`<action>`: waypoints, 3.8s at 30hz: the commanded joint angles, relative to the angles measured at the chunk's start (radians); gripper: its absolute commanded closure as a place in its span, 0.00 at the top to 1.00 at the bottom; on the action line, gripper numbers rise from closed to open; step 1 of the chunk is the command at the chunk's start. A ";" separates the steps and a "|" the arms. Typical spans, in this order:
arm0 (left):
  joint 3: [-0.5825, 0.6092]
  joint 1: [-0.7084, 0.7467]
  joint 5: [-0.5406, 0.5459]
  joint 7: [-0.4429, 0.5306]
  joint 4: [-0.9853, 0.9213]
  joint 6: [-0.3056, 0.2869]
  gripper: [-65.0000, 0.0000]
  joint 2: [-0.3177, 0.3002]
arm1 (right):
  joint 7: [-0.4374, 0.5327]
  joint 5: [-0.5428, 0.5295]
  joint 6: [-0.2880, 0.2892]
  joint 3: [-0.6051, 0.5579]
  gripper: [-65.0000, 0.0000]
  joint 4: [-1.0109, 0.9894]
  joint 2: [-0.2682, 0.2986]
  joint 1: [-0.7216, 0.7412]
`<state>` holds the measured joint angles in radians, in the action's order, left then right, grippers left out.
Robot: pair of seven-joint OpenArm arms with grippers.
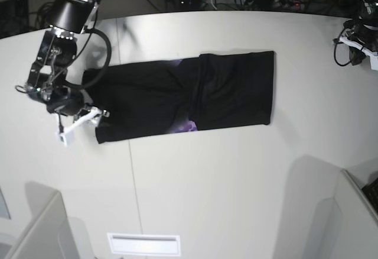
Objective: Fold the T-shirt properly
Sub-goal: 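Withdraw the left gripper and reposition it at the folded end, then lift the strip's other end with the right gripper and fold it over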
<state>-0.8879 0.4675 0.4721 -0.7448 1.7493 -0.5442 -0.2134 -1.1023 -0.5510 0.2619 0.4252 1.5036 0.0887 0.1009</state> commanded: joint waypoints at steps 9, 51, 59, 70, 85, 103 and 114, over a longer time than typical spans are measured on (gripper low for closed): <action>0.009 -0.020 -0.062 0.031 0.014 -0.123 0.00 0.078 | -0.066 -0.013 0.204 0.041 0.64 -0.237 0.099 0.107; 0.502 -0.166 -0.055 0.032 -0.075 0.114 0.00 0.079 | -0.046 0.145 0.319 -0.027 0.00 -0.280 0.009 0.109; 0.537 -0.155 -0.060 0.029 -0.022 0.114 0.00 0.098 | -0.085 0.374 0.319 -0.030 0.00 0.018 -0.139 0.058; 0.499 -0.141 -0.062 0.029 0.041 0.115 0.00 0.090 | -0.092 0.481 0.228 -0.323 0.00 0.295 -0.203 -0.042; 0.476 -0.253 -0.264 -0.037 -0.048 0.115 0.00 0.128 | -0.088 0.480 0.038 -0.636 0.00 0.404 -0.220 -0.074; 0.606 -0.258 -0.298 -0.042 -0.048 0.115 0.00 0.154 | -0.081 0.331 -0.022 -0.734 0.00 0.429 -0.234 -0.056; 0.606 -0.260 -0.304 -0.043 -0.047 0.115 0.00 0.190 | -0.002 0.167 -0.163 -0.745 0.00 0.329 -0.234 0.003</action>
<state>-0.2836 0.2161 0.1577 -0.8005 1.6836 -0.4221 -0.0185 -1.1309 -0.3630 0.0963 -0.3153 1.8133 -0.1337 0.0841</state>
